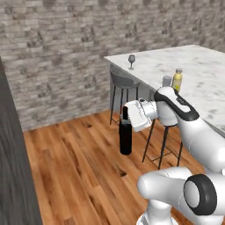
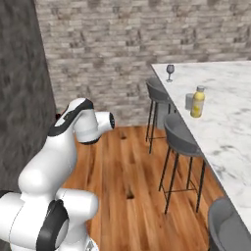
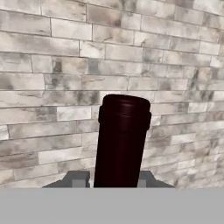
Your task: There is a wine glass and glass cup on the dining counter. Place the wine bottle next to the wine glass and the juice bottle next to the glass cup.
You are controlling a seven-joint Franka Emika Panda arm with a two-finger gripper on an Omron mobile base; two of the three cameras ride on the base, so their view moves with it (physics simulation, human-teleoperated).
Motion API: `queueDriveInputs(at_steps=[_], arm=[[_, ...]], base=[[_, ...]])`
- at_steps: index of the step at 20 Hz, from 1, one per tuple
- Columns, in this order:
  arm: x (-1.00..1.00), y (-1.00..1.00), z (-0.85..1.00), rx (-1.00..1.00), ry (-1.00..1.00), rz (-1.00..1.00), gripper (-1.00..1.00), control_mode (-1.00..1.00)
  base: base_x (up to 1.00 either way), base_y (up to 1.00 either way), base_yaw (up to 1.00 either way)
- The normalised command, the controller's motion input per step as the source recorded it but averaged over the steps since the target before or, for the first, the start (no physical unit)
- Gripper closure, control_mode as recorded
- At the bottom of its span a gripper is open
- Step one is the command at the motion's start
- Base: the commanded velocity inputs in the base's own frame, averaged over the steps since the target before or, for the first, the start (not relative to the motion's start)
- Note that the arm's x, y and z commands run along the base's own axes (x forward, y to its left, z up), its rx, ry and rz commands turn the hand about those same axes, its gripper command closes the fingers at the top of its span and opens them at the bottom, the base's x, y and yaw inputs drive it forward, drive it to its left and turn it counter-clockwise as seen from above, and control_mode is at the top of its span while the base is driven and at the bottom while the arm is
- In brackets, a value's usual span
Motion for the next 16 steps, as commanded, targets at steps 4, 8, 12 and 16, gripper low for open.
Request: queueDriveInputs(at_steps=[4,8,12,16], arm=[[0.0,0.0,0.0,0.0,0.0,0.0,1.0,1.0],[0.0,0.0,0.0,0.0,0.0,0.0,1.0,1.0],[0.0,0.0,0.0,0.0,0.0,0.0,1.0,1.0],[0.0,0.0,0.0,0.0,0.0,0.0,1.0,1.0]], base=[[0.9,0.53,0.0],[0.91,0.52,0.0],[0.92,0.49,0.0],[0.93,0.43,0.0]])
